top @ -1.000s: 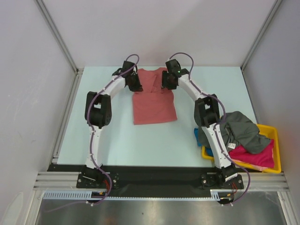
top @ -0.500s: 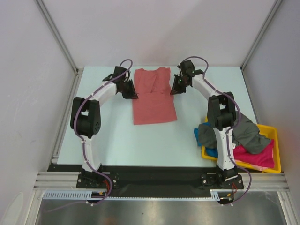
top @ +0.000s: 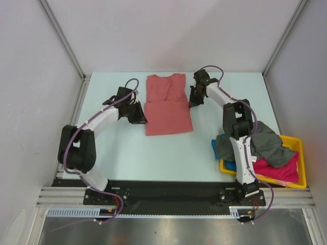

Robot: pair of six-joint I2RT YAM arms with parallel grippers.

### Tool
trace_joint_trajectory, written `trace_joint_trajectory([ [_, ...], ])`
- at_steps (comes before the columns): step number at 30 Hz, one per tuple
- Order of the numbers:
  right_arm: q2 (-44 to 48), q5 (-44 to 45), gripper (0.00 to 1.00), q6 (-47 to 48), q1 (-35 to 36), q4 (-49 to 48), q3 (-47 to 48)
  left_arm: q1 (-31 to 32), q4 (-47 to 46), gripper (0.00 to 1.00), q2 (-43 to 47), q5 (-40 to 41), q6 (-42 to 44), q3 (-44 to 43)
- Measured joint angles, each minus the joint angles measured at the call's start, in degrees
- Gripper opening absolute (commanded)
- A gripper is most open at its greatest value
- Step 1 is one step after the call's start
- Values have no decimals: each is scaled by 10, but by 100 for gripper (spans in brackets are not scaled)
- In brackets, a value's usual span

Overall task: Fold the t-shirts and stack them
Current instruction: Fold the tshirt

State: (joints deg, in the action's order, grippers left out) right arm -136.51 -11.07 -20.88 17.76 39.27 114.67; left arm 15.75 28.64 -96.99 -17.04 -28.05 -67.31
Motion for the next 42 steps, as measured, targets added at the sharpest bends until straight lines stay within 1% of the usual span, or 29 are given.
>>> trace_joint_trajectory([
  [3,1,32,7,7,0,17,19,0,-2,20,31,-3,0,15],
  [4,3,39,10,11,0,17,19,0,-4,20,36,-6,-1,19],
  [7,9,48,16,16,0,11,17,0,-12,20,38,-19,-10,33],
  [9,12,43,17,14,0,-9,17,0,-13,20,38,-28,-18,41],
  [11,13,24,14,3,-4,-40,17,0,-20,21,38,-34,-25,46],
  [13,12,-5,13,-30,-8,-77,17,0,-31,21,38,-41,-33,50],
  [14,11,-17,14,-42,-10,-90,18,0,-35,23,38,-43,-35,52],
  [15,8,-31,15,-59,-13,-101,22,0,-40,28,37,-44,-37,54],
  [16,4,-44,18,-72,-16,-110,28,0,-42,31,36,-44,-38,55],
  [17,2,-55,21,-82,-19,-115,31,0,-43,37,34,-43,-40,55],
  [18,2,-64,25,-89,-20,-116,32,0,-44,40,32,-41,-39,56],
  [19,2,-68,35,-90,-22,-112,32,1,-44,45,31,-37,-39,57],
  [20,4,-69,39,-88,-24,-105,30,1,-43,48,31,-34,-38,60],
  [21,10,-69,43,-84,-25,-99,20,0,-43,49,31,-27,-39,64],
  [22,19,-68,44,-78,-27,-87,6,0,-42,50,31,-25,-38,68],
  [23,32,-68,45,-71,-28,-75,-12,0,-42,48,30,-22,-38,74],
  [24,51,-68,44,-64,-30,-64,-38,0,-41,44,30,-21,-38,80],
  [25,77,-69,39,-58,-31,-59,-75,0,-41,37,29,-20,-39,86],
  [26,107,-73,35,-52,-32,-52,-115,0,-40,27,28,-20,-40,89],
  [27,139,-81,32,-49,-34,-53,-156,1,-42,25,27,-21,-41,93],
  [28,167,-90,23,-49,-34,-54,-189,1,-43,22,25,-24,-40,95],
  [29,202,-100,19,-48,-35,-61,-231,1,-45,18,24,-27,-39,95],
  [30,233,-113,14,-51,-35,-64,-265,1,-50,17,22,-32,-40,95],
  [31,259,-127,5,-55,-35,-70,-291,1,-57,16,20,-37,-41,95],
  [32,280,-142,1,-57,-34,-83,-313,1,-64,16,16,-44,-42,94],
  [34,297,-174,0,-67,-29,-104,-333,3,-76,15,4,-56,-49,89],
  [37,276,-240,0,-88,-8,-147,-332,8,-84,15,-27,-64,-57,74],
  [39,235,-286,0,-101,13,-159,-310,10,-88,14,-47,-66,-65,67],
  [42,137,-341,0,-100,51,-155,-235,10,-84,14,-61,-64,-71,66],
])
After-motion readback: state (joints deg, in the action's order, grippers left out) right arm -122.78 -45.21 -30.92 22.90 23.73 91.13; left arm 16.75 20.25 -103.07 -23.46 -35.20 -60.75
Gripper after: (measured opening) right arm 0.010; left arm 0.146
